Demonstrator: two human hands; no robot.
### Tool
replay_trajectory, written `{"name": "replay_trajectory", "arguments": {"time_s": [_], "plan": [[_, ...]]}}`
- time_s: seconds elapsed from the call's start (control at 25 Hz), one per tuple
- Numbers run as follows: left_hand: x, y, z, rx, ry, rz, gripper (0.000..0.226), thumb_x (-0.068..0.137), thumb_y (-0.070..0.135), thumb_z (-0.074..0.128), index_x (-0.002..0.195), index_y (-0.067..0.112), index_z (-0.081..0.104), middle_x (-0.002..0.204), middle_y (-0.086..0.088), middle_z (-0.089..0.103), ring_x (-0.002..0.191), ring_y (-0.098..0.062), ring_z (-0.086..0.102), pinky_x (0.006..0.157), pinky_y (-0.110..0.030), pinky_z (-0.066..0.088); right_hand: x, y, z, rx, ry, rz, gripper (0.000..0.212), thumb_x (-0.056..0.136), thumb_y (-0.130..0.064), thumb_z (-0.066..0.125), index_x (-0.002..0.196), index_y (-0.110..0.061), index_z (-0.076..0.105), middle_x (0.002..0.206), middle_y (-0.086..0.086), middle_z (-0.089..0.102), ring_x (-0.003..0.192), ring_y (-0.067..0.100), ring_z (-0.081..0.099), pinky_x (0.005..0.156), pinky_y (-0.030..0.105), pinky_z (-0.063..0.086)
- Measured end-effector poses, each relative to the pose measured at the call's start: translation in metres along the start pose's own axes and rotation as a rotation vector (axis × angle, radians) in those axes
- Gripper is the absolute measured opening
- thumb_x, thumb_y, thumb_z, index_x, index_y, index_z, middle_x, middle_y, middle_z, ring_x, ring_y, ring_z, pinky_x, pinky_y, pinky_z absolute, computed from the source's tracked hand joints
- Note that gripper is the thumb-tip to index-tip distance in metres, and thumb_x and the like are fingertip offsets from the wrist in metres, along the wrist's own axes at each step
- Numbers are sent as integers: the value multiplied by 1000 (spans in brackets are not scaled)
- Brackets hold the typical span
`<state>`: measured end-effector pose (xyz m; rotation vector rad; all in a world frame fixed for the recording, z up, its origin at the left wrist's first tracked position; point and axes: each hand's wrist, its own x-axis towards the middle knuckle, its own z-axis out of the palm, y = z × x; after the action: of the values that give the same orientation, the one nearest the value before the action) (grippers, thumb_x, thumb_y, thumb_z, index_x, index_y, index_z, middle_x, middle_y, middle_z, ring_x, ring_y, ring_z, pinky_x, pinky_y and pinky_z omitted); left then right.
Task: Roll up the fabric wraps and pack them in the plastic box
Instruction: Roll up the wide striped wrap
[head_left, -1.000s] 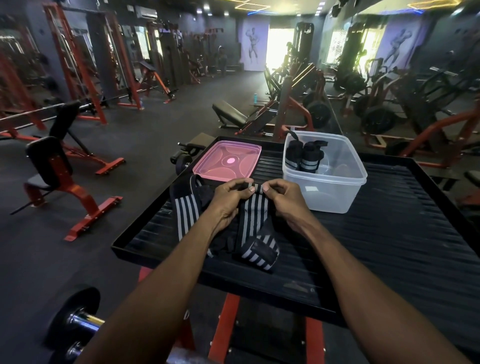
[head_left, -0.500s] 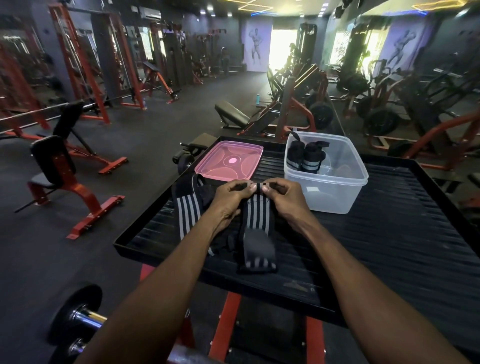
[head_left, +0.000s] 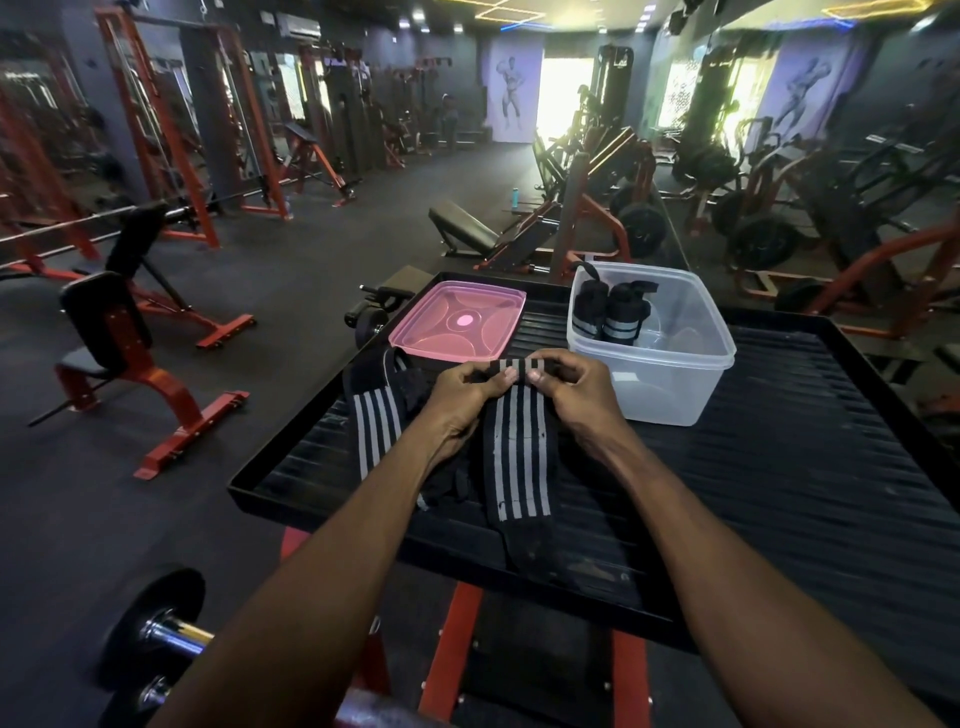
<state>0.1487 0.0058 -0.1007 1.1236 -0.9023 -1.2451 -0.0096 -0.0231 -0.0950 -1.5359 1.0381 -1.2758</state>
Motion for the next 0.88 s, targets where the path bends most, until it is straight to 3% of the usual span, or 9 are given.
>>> {"name": "replay_trajectory", "arguments": {"time_s": [0.08,0.28,0.44,0.6,0.76,0.88], "plan": [[1,-1,-1,65,38,36,14,80,7,79,92,15,75,99,-11,76,101,-28,71,97,-41,54,-1,-1,0,50,-27,21,20,87,2,71,101,-11,74,98,7,76,91,13,71,86,26,58],[1,1,-2,133,89,88,17,80,1,77,90,14,74,91,-6,75,88,-20,70,84,-31,57,0,2,4,13,-78,103,15,95,-16,66,103,-7,75,103,11,75,97,19,70,95,38,56],[-1,2,2,-58,18,-15,17,83,12,78,97,5,74,98,-17,75,91,-26,72,90,-38,57,1,2,2,59,-19,32,15,89,0,70,101,-7,75,103,11,76,99,22,71,96,39,56],[0,2,2,1,97,31,7,85,5,74,92,8,74,92,-14,74,86,-24,70,86,-36,58,-1,1,3,-8,-61,2,26,85,5,72,104,-12,75,102,3,75,97,14,71,95,33,56],[0,6,1,26,118,42,22,84,-5,71,92,15,74,97,-11,73,88,-22,70,80,-32,58,5,7,9,-195,-33,29,24,92,-23,70,114,-14,72,111,3,74,105,16,68,97,38,53],[0,6,5,-51,121,8,21,85,-4,70,100,10,70,98,-13,73,90,-24,70,82,-34,59,7,8,8,-283,13,12,16,93,-19,68,108,-15,71,105,2,72,101,21,67,95,41,53]]}}
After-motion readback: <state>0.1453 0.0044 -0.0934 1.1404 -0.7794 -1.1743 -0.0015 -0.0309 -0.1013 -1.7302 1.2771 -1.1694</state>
